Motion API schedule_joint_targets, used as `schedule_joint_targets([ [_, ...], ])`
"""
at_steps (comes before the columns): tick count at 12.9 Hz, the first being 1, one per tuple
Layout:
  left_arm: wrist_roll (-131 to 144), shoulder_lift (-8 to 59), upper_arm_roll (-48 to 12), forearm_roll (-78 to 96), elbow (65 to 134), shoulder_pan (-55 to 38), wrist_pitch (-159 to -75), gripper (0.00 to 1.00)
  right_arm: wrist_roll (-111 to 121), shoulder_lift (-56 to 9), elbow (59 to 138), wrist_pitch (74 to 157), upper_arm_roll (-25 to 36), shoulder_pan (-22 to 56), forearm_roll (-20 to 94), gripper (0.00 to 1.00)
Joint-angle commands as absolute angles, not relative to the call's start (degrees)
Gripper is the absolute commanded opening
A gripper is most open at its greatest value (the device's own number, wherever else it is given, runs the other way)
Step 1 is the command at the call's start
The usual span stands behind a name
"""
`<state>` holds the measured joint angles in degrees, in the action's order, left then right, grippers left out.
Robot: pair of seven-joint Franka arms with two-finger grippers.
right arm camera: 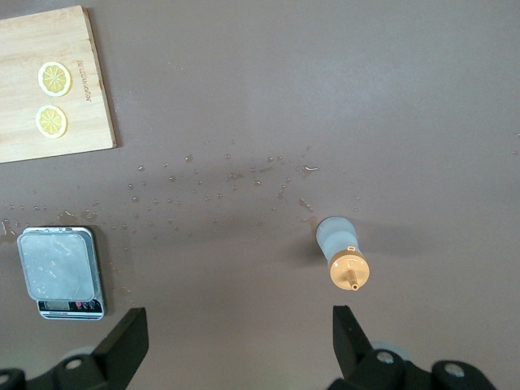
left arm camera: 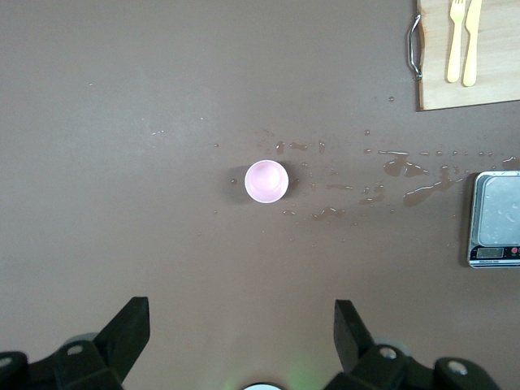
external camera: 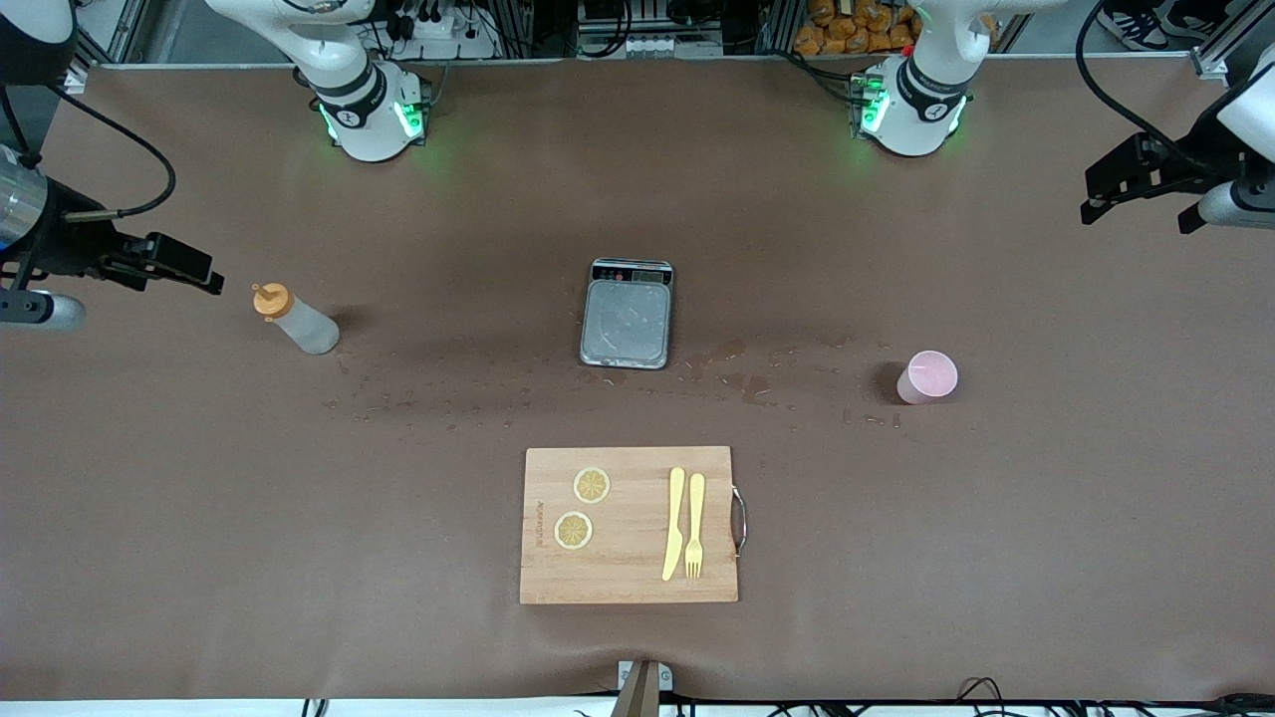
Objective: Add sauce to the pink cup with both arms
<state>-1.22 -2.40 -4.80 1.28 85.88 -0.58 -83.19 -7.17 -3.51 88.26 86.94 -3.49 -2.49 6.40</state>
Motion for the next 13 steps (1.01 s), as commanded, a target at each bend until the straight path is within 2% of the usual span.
schedule_joint_targets([
  [1,-2.46,-3.34,-4.39,-0.09,86.31,-1.05,-81.83,1.0,-7.82,-2.37,89.65,87.63,-3.78,-2.81,6.24,1.0],
  [13,-2.64,-2.99,-4.22,0.61,86.04,1.41,-81.74,1.0,-7.12,-3.08,88.95,87.01,-3.52,-3.95,5.98,1.0],
])
